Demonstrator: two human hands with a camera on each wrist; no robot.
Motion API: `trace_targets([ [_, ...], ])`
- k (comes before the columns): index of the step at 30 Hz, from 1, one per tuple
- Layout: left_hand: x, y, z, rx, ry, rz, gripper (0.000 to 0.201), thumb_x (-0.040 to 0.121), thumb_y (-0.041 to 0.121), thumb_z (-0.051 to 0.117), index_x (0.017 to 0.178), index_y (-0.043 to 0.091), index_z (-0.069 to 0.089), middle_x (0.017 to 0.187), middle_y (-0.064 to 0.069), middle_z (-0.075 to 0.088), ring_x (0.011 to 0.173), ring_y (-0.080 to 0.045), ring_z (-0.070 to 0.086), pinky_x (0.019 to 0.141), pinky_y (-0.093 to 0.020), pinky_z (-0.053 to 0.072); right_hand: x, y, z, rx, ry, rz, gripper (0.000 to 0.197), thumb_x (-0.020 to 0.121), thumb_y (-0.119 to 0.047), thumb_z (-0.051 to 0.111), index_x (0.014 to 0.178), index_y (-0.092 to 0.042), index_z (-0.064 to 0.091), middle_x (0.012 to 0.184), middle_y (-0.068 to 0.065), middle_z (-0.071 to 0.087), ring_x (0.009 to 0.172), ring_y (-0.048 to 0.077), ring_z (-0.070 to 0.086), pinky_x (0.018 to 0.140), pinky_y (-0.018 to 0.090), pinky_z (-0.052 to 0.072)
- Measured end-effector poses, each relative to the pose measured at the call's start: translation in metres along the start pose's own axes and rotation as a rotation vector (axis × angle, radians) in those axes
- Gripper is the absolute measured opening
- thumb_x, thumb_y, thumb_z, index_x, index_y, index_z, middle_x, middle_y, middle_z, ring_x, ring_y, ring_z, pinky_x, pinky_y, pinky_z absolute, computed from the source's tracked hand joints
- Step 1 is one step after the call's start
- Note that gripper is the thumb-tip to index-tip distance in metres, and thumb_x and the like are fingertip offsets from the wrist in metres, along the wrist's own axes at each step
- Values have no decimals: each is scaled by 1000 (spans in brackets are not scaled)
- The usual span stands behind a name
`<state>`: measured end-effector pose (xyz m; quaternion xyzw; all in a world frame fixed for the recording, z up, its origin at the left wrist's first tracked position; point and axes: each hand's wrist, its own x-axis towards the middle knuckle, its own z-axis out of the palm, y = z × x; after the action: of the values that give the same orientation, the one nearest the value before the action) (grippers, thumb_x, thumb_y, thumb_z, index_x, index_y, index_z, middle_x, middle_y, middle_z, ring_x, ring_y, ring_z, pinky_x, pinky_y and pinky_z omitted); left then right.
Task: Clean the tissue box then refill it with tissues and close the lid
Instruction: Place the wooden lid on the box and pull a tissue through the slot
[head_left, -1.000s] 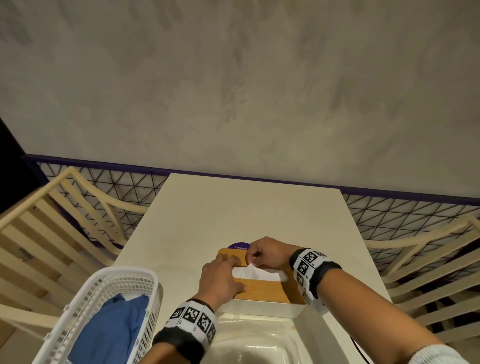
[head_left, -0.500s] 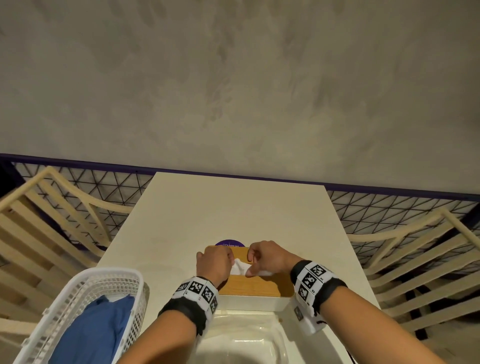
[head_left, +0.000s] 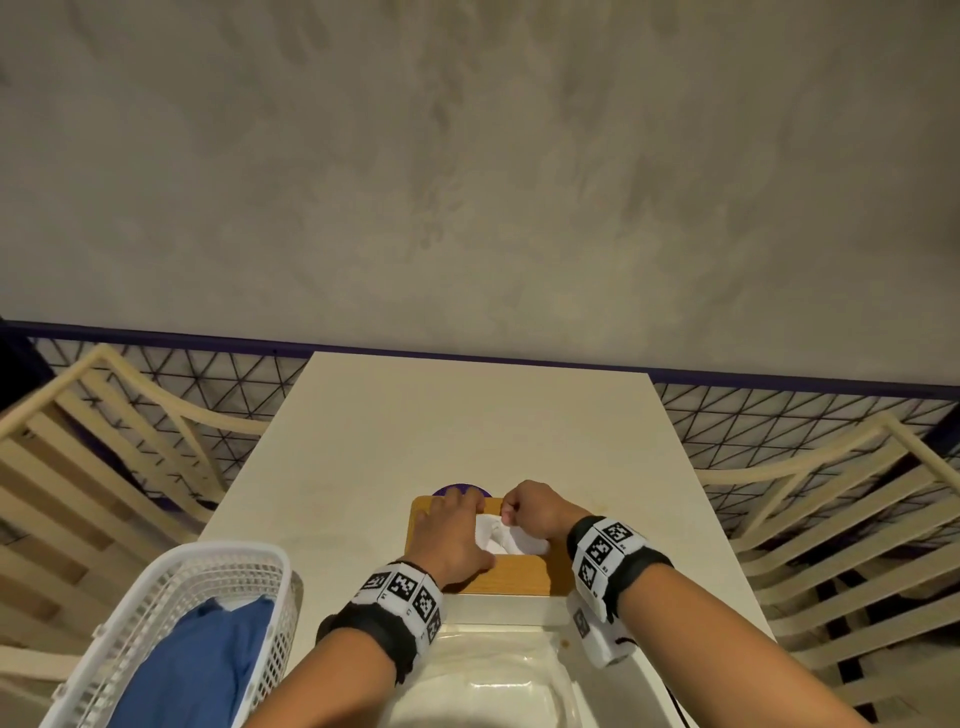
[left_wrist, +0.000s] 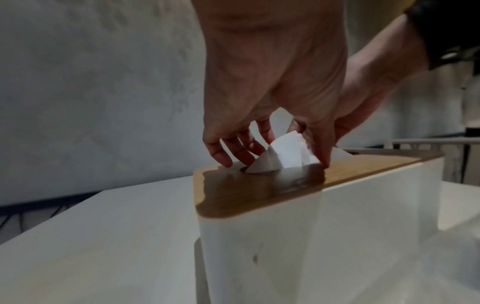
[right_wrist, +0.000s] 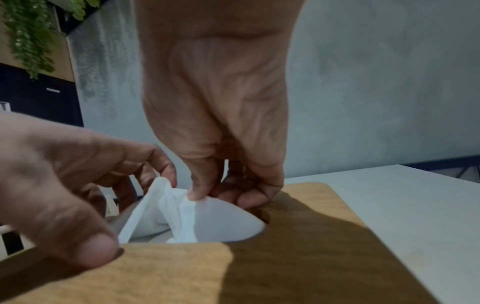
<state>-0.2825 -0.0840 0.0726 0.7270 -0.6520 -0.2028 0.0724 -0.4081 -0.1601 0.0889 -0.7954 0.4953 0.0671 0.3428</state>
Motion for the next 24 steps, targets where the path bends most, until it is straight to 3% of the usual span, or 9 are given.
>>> trace_targets([
  [3, 1, 8, 4, 133, 54, 36, 52, 85, 29, 62, 131, 16, 41, 134, -7, 46, 122, -26, 46, 98, -37, 40, 0, 0, -1, 15, -4, 8, 42, 89, 5, 40, 57, -19, 50, 73, 2, 55, 85, 17, 44, 73, 21, 32],
  [6, 3, 13, 4, 171, 84, 46, 44, 93, 25, 50, 134, 11, 41, 135, -11, 50, 124, -28, 47, 99, -36, 40, -3, -1, 1, 5, 23, 4, 30, 89, 3, 41, 74, -7, 65, 89, 11, 62, 85, 16, 48, 73, 21, 34],
  [8, 5, 15, 0, 116, 82, 38, 37, 95, 25, 48, 127, 9, 49, 127, -11, 58, 116, -27, 54, 93, -35, 45, -6, 1, 1, 11, 147, -4, 23, 88, 0, 44, 80, -11, 63, 95, 13, 67, 85, 20, 55, 72, 23, 37],
  [10, 8, 14, -6, 45, 69, 28, 30, 94, 25, 48, 117, 8, 57, 117, -11, 65, 107, -27, 60, 85, -34, 48, -12, 3, 2, -7, 267, -33, 17, 85, -3, 49, 77, -16, 56, 88, 8, 61, 91, 27, 59, 73, 30, 42],
  [12, 12, 11, -9, -6, 55, 13, 27, 93, 25, 49, 111, 10, 63, 113, -10, 68, 105, -26, 62, 83, -33, 49, -24, 1, 7, -49, 288, -46, 6, 83, -14, 59, 81, -18, 54, 87, 4, 55, 93, 28, 59, 75, 34, 44],
  [14, 15, 10, -12, -29, 51, 6, 26, 92, 25, 49, 108, 12, 66, 113, -8, 69, 105, -25, 63, 83, -31, 49, -35, -2, 18, -206, 286, -42, 26, 79, -30, 67, 98, -17, 54, 98, 6, 56, 95, 28, 56, 77, 35, 43],
  [16, 16, 11, -12, -40, 46, -3, 29, 92, 25, 49, 112, 12, 66, 116, -7, 68, 108, -25, 61, 86, -30, 48, -39, -6, 29, -383, 339, -26, 46, 80, -39, 64, 117, -17, 48, 112, 6, 55, 102, 28, 53, 83, 37, 41],
  [20, 17, 14, -9, -70, 23, -18, 26, 91, 22, 48, 106, 11, 66, 109, -9, 71, 100, -26, 65, 78, -33, 50, -33, -17, 36, -458, 471, 3, 38, 88, -30, 52, 124, -17, 46, 118, 6, 57, 105, 28, 55, 83, 36, 40],
  [24, 14, 18, -6, -36, 37, -36, 24, 90, 18, 49, 106, 11, 65, 110, -8, 70, 100, -26, 65, 79, -34, 51, -28, -23, 34, -502, 431, 68, 26, 90, -17, 52, 116, -13, 53, 115, 8, 60, 104, 29, 58, 81, 35, 43],
])
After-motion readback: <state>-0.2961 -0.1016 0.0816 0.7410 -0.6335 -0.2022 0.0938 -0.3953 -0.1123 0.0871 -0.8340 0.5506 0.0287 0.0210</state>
